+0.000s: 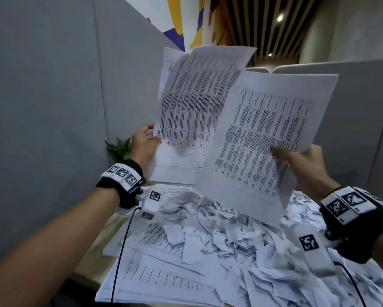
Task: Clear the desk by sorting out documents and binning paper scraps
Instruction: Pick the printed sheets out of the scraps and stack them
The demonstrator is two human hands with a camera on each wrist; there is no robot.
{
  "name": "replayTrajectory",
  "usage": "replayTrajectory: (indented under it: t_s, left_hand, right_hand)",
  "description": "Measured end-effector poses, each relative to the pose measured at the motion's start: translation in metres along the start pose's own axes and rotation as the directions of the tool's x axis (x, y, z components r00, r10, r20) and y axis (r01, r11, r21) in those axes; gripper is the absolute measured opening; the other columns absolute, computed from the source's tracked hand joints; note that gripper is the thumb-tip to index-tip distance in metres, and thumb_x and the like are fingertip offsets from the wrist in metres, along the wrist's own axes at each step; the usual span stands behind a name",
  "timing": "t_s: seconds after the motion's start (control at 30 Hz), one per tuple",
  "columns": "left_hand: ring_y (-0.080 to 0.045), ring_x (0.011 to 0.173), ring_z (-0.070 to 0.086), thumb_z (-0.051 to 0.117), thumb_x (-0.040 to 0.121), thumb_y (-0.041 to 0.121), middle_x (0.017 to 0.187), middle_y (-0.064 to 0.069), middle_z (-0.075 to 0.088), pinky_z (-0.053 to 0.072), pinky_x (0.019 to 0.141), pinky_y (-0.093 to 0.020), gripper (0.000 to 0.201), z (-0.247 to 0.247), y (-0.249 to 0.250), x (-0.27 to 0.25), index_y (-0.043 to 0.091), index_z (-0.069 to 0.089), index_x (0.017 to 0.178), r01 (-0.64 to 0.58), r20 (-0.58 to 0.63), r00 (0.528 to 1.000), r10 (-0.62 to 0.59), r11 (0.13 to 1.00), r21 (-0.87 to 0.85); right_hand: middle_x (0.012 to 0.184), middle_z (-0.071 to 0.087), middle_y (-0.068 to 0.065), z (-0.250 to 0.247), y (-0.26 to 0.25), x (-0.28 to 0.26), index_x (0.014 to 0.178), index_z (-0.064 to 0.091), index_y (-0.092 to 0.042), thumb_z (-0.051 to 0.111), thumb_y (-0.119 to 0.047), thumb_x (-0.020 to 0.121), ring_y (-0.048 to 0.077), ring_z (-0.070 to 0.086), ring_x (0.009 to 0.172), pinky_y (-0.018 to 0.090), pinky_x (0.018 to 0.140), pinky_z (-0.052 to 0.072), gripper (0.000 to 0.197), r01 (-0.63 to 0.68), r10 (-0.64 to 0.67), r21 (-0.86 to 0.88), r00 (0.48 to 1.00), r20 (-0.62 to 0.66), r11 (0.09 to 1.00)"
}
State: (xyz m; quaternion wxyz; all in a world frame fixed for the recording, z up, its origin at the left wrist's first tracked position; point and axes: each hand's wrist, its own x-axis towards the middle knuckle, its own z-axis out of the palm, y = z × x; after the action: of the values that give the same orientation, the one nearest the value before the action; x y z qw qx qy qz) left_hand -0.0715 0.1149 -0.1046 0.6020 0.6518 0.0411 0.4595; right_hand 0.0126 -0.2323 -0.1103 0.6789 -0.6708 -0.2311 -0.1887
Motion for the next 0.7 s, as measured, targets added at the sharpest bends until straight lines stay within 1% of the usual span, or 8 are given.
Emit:
replayTrajectory:
  t_s: [0.1, 0.17, 0.23, 0.33, 0.43, 0.57, 0.63, 0.7]
  left_hand:
    - [-0.022, 0.092, 0.067, 0.054, 0.089, -0.011, 0.105, -0.012, 0.069, 0.055, 0.074, -0.026, 0.033, 0.004, 0.000, -0.026, 0.018, 0.058, 0.103, 0.120, 0.143, 0.985, -0.092, 0.972, -0.200]
    - [-0.019, 0.081, 0.069, 0.056, 0.089, -0.010, 0.093, -0.006, 0.073, 0.057, 0.070, -0.028, 0.031, 0.007, -0.002, -0.042, 0.018, 0.058, 0.102, 0.144, 0.221, 0.970, -0.101, 0.971, -0.192]
    - [-0.018, 0.073, 0.069, 0.057, 0.088, -0.009, 0.085, -0.003, 0.075, 0.058, 0.067, -0.033, 0.030, 0.009, -0.006, -0.057, 0.018, 0.058, 0.101, 0.151, 0.287, 0.953, -0.100, 0.975, -0.163]
    - [-0.031, 0.088, 0.065, 0.059, 0.087, -0.008, 0.098, -0.011, 0.073, 0.053, 0.082, -0.047, 0.028, 0.006, -0.015, -0.075, 0.017, 0.059, 0.099, 0.190, 0.393, 0.912, -0.120, 0.972, -0.142]
    - [-0.043, 0.114, 0.057, 0.057, 0.094, 0.022, 0.122, -0.018, 0.065, 0.045, 0.097, -0.060, 0.027, -0.003, -0.009, -0.094, 0.014, 0.060, 0.120, 0.254, 0.505, 0.854, -0.128, 0.949, -0.188]
    - [-0.026, 0.120, 0.059, 0.062, 0.066, 0.076, 0.127, -0.010, 0.064, 0.050, 0.099, -0.043, 0.082, -0.012, 0.024, -0.112, 0.019, 0.063, 0.125, 0.172, 0.436, 0.899, -0.037, 0.946, -0.276]
    - [-0.013, 0.123, 0.055, 0.066, 0.063, 0.074, 0.130, -0.008, 0.060, 0.045, 0.105, -0.032, 0.096, -0.012, 0.041, -0.119, 0.009, 0.050, 0.132, -0.015, 0.339, 0.938, 0.068, 0.987, -0.158]
    - [0.012, 0.107, 0.057, 0.074, 0.075, 0.047, 0.117, 0.008, 0.062, 0.045, 0.099, -0.015, 0.061, -0.011, 0.052, -0.121, 0.015, 0.051, 0.121, -0.148, 0.265, 0.953, 0.147, 0.989, -0.017]
  right_hand:
    - [0.092, 0.074, 0.003, 0.012, -0.002, 0.001, 0.102, 0.071, -0.005, 0.076, -0.011, 0.080, 0.012, 0.071, 0.084, 0.034, 0.080, 0.058, 0.023, -0.057, 0.054, 0.106, 0.998, 0.030, 0.993]
    - [0.099, 0.073, 0.000, 0.021, -0.005, -0.001, 0.112, 0.068, 0.001, 0.074, -0.012, 0.082, 0.008, 0.070, 0.091, 0.021, 0.077, 0.057, 0.034, -0.087, 0.077, 0.155, 0.995, 0.070, 0.984]
    - [0.100, 0.074, 0.005, 0.030, -0.005, -0.007, 0.111, 0.066, 0.003, 0.076, -0.019, 0.081, 0.015, 0.071, 0.094, 0.027, 0.079, 0.059, 0.038, -0.114, 0.095, 0.174, 0.989, 0.112, 0.978]
    - [0.102, 0.074, 0.011, 0.041, -0.006, -0.020, 0.105, 0.069, -0.002, 0.081, -0.030, 0.074, 0.027, 0.070, 0.100, 0.047, 0.088, 0.056, 0.044, -0.117, 0.103, 0.207, 0.992, 0.077, 0.971]
    - [0.085, 0.074, 0.007, 0.053, -0.010, -0.031, 0.089, 0.073, -0.012, 0.080, -0.028, 0.078, 0.023, 0.070, 0.081, 0.045, 0.078, 0.059, 0.021, -0.023, 0.013, 0.136, 0.997, 0.077, 0.990]
    - [0.079, 0.070, -0.009, 0.080, -0.028, -0.049, 0.094, 0.073, -0.020, 0.077, -0.030, 0.082, 0.009, 0.067, 0.073, 0.031, 0.071, 0.058, 0.017, 0.102, -0.102, 0.013, 0.994, 0.026, 0.995]
    - [0.079, 0.066, -0.014, 0.094, -0.040, -0.060, 0.098, 0.069, -0.026, 0.074, -0.033, 0.084, 0.004, 0.065, 0.075, 0.025, 0.072, 0.057, 0.016, 0.145, -0.145, -0.029, 0.989, 0.009, 0.989]
    - [0.085, 0.063, -0.017, 0.104, -0.050, -0.069, 0.105, 0.061, -0.026, 0.072, -0.028, 0.087, -0.006, 0.063, 0.075, 0.019, 0.070, 0.056, 0.022, 0.217, -0.216, -0.020, 0.976, 0.026, 0.976]
